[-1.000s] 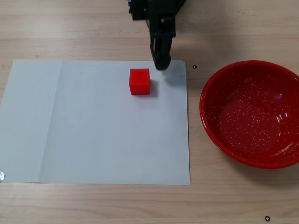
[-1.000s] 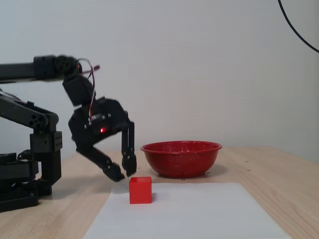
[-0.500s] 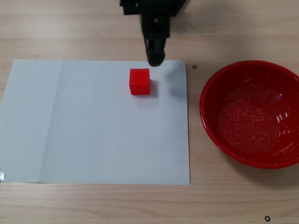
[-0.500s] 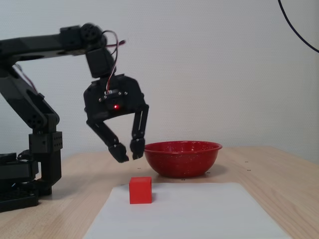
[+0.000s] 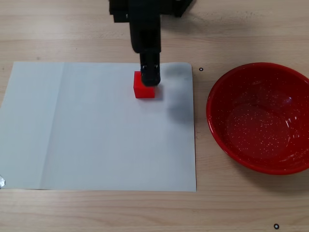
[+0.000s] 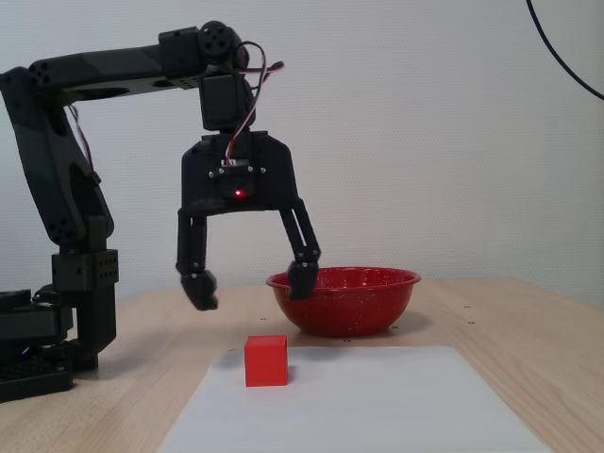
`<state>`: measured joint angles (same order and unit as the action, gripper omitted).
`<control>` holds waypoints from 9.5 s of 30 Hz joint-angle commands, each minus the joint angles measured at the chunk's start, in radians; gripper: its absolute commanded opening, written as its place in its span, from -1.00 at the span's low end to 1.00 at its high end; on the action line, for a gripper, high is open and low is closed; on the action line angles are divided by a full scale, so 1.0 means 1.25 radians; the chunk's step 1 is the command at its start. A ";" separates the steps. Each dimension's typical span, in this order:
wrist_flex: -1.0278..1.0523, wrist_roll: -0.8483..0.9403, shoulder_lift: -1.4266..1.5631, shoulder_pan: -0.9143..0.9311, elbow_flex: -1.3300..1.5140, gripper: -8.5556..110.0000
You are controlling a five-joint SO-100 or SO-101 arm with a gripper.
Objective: Grasp the red cube and put it in the red bowl.
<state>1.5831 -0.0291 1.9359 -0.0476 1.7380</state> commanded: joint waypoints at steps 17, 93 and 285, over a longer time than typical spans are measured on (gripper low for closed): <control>-0.020 0.007 -0.153 -0.004 -0.163 0.11; -0.044 -0.007 -0.307 -0.025 -0.169 -0.29; -0.555 0.097 1.073 0.129 1.093 -0.85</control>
<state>0.8744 0.1074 3.2582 0.1243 3.0986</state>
